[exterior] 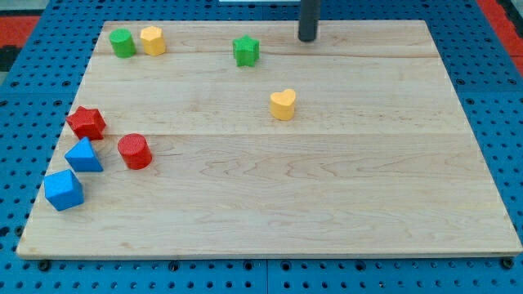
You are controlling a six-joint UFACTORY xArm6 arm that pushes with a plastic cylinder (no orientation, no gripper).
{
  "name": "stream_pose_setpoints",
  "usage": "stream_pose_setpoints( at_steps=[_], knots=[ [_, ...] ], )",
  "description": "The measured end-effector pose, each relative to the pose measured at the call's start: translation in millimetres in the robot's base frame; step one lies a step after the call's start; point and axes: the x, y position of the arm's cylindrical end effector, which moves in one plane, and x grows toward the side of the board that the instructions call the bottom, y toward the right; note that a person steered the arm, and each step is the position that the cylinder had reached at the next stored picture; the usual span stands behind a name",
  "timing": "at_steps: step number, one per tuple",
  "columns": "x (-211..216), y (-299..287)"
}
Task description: Push the yellow heart slightly left
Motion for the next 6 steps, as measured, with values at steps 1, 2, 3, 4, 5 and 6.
stream_pose_setpoints(
  at_steps=[1, 2, 3, 4, 5, 6],
  knots=[
    [2, -103],
    [-47, -186],
    [-47, -127],
    [-24, -2],
    [90, 31],
    [150, 30]
  ],
)
